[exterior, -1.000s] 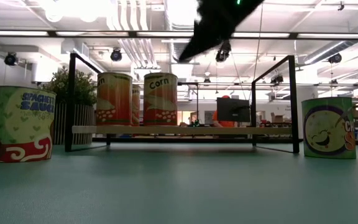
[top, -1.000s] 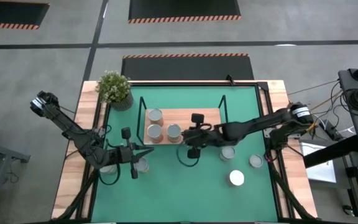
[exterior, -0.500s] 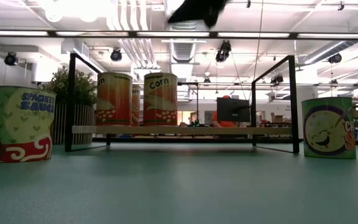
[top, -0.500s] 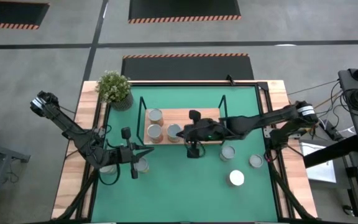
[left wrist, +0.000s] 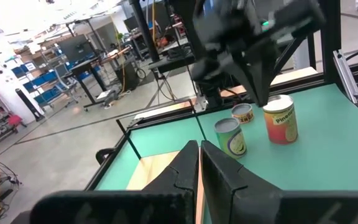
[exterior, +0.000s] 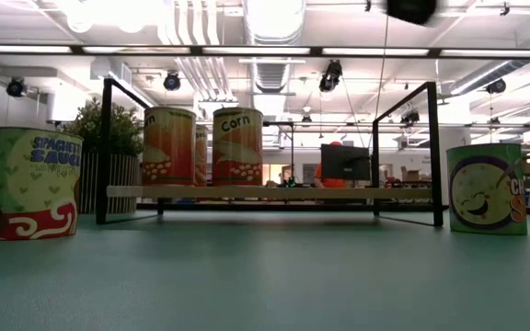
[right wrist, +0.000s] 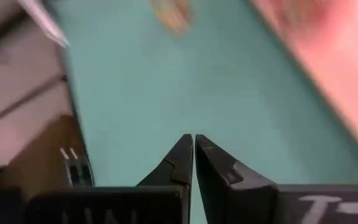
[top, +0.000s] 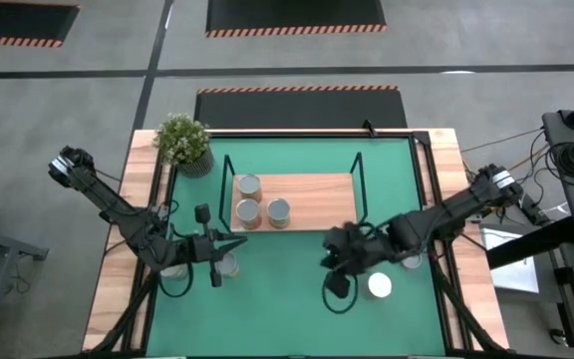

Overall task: Pick and place cans onto a shelf
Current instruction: Put the canned pineapple on the shelf

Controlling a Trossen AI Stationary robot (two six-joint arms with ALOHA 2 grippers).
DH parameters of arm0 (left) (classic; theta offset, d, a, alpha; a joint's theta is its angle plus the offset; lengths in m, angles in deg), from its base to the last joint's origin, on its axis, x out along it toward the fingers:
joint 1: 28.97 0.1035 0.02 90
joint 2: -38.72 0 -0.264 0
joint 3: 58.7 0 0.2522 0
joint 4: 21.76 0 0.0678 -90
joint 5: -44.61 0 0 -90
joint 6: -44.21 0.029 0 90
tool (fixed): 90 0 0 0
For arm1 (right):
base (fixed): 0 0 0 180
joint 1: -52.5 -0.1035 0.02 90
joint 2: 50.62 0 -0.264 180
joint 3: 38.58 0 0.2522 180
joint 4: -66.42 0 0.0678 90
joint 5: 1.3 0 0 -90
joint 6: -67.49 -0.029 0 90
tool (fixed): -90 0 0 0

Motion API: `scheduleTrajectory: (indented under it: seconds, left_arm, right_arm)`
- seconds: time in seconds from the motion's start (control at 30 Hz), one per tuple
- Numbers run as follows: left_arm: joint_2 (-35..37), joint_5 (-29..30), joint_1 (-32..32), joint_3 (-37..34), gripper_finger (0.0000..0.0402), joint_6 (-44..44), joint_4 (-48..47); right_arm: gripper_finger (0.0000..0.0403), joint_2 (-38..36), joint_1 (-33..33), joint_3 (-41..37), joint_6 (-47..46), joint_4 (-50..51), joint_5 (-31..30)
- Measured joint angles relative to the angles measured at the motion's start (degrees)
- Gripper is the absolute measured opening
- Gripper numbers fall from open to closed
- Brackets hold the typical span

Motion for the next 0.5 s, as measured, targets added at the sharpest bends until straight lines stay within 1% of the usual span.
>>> scheduleTrajectory:
  seconds: [0.03, 0.1, 0.13, 0.17, 0.23, 0.33, 0.5]
  left_arm:
    - [0.0, 0.0, 0.0, 0.0, 0.0001, 0.0, 0.0]
    - [-0.1, 0.0, 0.0, 0.0, 0.0001, 0.0, 0.0]
    - [-0.1, 0.0, 0.0, 0.0, 0.0001, -0.1, 0.0]
    - [-0.1, 0.0, 0.0, 0.0, 0.0001, -0.1, 0.0]
    - [-0.1, 0.0, 0.0, 0.0, 0.0001, -0.2, 0.0]
    - [-0.1, 0.0, 0.0, 0.0, 0.0001, -0.2, 0.0]
    - [-0.1, 0.0, 0.0, 0.0, 0.0001, 0.1, 0.0]
  right_arm:
    - [0.0009, 0.0, -1.0, 0.2, -6.1, 5.1, 2.0]
    - [0.0009, 0.2, -3.6, 0.7, -18.5, 16.2, 9.4]
    - [0.0009, 0.3, -5.1, 0.7, -22.6, 20.7, 12.9]
    - [0.0009, 0.5, -6.8, 0.7, -25.1, 24.3, 14.5]
    - [0.0009, 0.5, -9.7, 0.3, -29.5, 28.8, 15.1]
    - [0.0009, 0.2, -11.8, -0.6, -35.4, 30.7, 14.5]
    - [0.0010, 0.1, -14.5, -2.3, -38.4, 30.7, 13.2]
